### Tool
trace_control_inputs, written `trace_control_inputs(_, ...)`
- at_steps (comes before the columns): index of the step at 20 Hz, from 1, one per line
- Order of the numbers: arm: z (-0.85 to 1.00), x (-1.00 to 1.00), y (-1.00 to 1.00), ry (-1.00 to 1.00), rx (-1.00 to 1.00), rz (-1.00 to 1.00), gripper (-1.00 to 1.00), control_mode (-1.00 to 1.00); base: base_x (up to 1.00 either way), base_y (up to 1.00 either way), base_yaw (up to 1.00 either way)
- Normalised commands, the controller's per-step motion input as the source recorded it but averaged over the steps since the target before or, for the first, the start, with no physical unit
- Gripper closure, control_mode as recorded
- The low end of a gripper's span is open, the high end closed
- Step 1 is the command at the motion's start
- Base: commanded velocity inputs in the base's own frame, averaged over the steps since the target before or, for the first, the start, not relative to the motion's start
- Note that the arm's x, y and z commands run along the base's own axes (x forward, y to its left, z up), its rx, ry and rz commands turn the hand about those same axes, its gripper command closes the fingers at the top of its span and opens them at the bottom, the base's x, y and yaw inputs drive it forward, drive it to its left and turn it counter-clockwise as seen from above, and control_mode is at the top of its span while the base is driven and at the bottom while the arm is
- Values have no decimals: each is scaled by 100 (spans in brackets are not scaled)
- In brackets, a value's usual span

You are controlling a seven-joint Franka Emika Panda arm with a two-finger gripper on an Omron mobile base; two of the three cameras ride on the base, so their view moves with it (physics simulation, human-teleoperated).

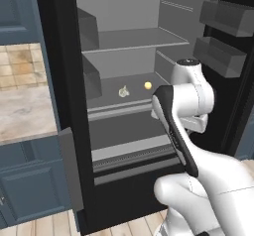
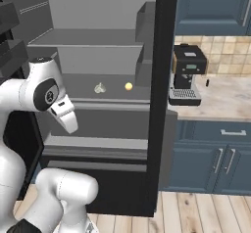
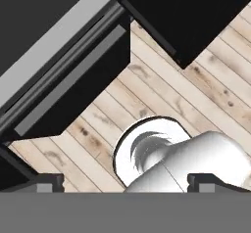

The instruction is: Retrieve the bottle and the shaker from the cabinet and place them next to the mixing bowl on the counter. Then add garlic from the fridge to the mixing bowl.

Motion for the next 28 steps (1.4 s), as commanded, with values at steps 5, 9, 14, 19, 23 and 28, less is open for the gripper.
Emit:
trace_control_inputs(5,-23,15,-21,-18,1,15,-100,-100,0,0,0)
trace_control_inputs(9,-47,32,12,-37,-7,10,-100,-100,0,0,0)
trace_control_inputs(14,-16,88,3,-34,-13,26,-100,-100,0,0,0)
trace_control_inputs(19,4,96,1,-14,-16,27,-100,-100,0,0,0)
trace_control_inputs(23,35,42,27,-2,-14,26,-100,-100,0,0,0)
trace_control_inputs(28,33,21,17,-13,-12,20,-100,-100,0,0,0)
